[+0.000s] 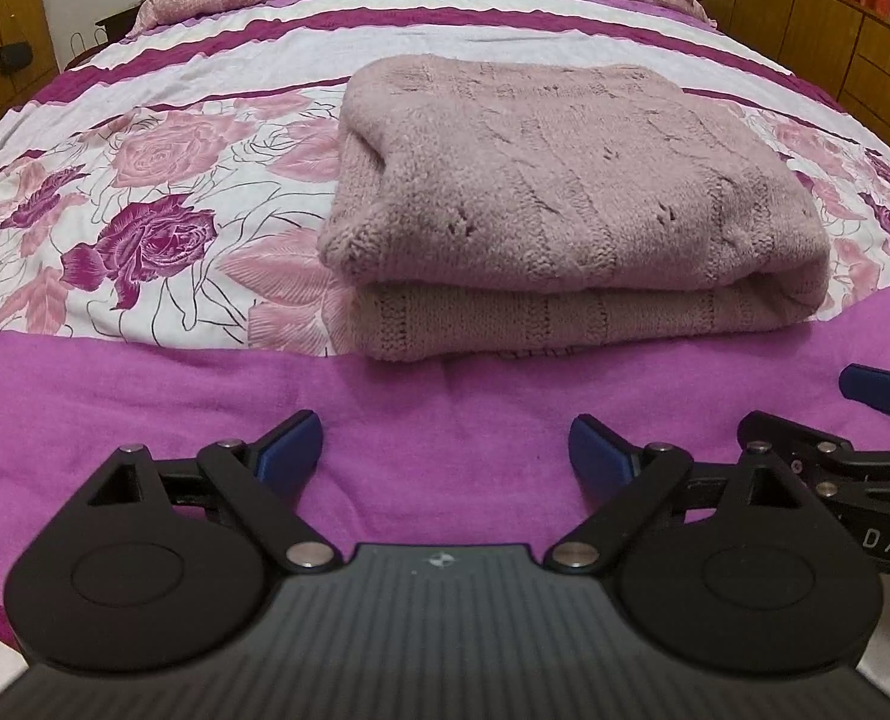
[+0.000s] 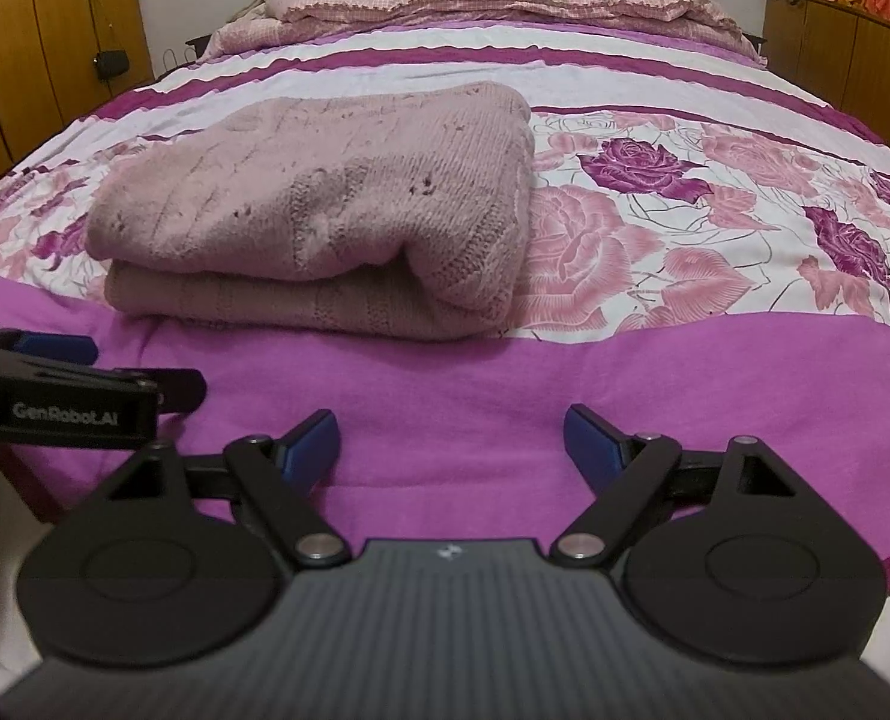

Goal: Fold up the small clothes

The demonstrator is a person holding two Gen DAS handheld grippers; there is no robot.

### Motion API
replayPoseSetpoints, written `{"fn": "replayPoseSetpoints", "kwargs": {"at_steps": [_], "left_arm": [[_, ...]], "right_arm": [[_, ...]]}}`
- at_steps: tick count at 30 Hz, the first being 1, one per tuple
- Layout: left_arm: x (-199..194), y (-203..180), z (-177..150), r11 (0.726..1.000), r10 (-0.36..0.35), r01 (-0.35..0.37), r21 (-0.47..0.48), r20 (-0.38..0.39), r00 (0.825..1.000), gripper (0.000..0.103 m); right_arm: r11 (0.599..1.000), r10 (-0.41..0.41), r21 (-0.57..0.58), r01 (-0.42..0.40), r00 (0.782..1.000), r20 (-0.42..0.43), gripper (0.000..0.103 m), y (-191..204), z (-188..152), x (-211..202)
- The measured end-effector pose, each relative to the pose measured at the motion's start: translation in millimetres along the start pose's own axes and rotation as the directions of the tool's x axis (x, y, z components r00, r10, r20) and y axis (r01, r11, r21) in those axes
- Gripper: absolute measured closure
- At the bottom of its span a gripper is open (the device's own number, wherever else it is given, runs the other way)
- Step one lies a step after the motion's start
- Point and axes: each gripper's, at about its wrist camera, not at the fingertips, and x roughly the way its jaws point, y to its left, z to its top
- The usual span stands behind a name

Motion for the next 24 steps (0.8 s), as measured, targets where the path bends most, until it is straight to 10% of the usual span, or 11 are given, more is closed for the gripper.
{"fn": "replayPoseSetpoints", "kwargs": {"at_steps": [24], "left_arm": [[0.7,0.8,-0.2,1.000,-0.004,0.004,-0.005,-0.001,1.000,0.009]], "right_arm": [[1.000,-0.001,-0.001,0.001,1.000,-0.001,0.019,1.2,-0.1,-0.3]]}}
